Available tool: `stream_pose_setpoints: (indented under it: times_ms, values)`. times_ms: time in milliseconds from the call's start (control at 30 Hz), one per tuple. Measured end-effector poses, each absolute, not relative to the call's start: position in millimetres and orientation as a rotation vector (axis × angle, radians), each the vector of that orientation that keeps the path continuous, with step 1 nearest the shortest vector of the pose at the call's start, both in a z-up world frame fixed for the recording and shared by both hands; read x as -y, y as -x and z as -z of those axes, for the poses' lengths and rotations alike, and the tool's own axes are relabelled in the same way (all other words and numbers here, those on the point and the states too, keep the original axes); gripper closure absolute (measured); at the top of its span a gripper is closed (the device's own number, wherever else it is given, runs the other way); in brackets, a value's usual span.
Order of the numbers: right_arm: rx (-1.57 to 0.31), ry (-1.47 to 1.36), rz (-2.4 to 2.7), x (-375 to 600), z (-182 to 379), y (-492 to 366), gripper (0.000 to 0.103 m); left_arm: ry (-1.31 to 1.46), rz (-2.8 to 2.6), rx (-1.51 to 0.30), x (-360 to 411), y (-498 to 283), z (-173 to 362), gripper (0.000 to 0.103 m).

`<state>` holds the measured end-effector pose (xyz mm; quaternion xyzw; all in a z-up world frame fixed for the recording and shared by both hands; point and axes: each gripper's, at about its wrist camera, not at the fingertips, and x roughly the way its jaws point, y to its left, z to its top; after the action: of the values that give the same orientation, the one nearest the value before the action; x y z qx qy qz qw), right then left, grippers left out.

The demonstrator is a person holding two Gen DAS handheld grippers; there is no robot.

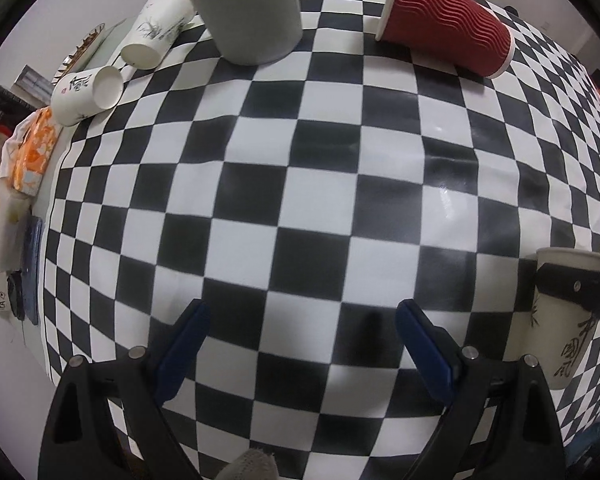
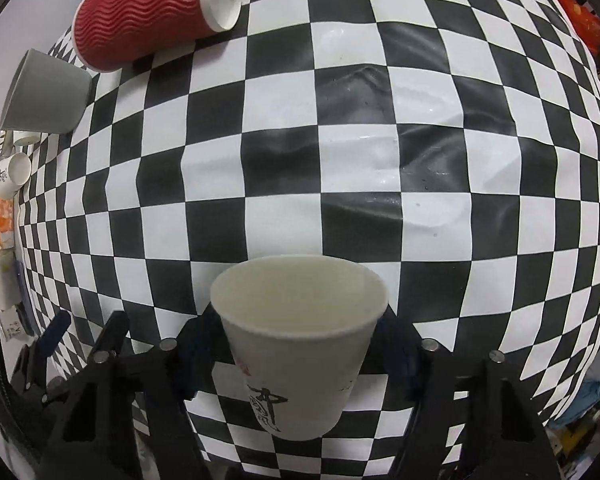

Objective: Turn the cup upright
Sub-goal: 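Grasp the white cup with the right gripper while the left gripper releases it, then turn the white cup rim-up and lower it onto the table with the right gripper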

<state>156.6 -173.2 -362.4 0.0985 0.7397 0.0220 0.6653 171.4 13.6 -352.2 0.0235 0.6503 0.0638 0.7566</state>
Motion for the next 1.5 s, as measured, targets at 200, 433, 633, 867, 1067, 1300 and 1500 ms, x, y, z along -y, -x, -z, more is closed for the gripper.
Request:
stream_pose_setpoints:
  times_ms: [200, 433, 633, 867, 1067, 1300, 1500]
  values:
    - [-1.537, -0.231, -0.017, 190.2, 338.0, -167.0, 0.035, -0.050, -0.128, -1.422, -1.6, -179.0, 350.3, 0.008]
    - [-1.203, -0.292, 0.074, 214.0, 310.3, -181.9, 0.035, -0.019, -0.132, -1.442, 12.2, -190.1, 352.9, 0.008]
    - [-1.030, -0.213, 0.103, 220.6, 310.5, -168.7, 0.035, -0.036, -0.124, -1.456, 33.8, -193.8, 361.7, 0.008]
    - [-0.961, -0.147, 0.082, 204.4, 308.2, -131.2, 0.034, -0.065, -0.093, -1.460, 58.5, -174.5, 365.3, 0.008]
    - [-0.997, -0.142, 0.089, 200.7, 302.6, -96.2, 0.033, -0.079, -0.060, -1.451, 66.2, -145.8, 355.0, 0.008]
    - [-1.033, -0.135, 0.128, 197.8, 304.2, -70.2, 0.029, -0.087, -0.018, -1.419, 79.8, -123.5, 332.1, 0.008]
    - [-1.045, -0.135, 0.156, 192.6, 297.3, -57.6, 0.017, -0.072, -0.001, -1.361, 85.8, -100.1, 307.0, 0.008]
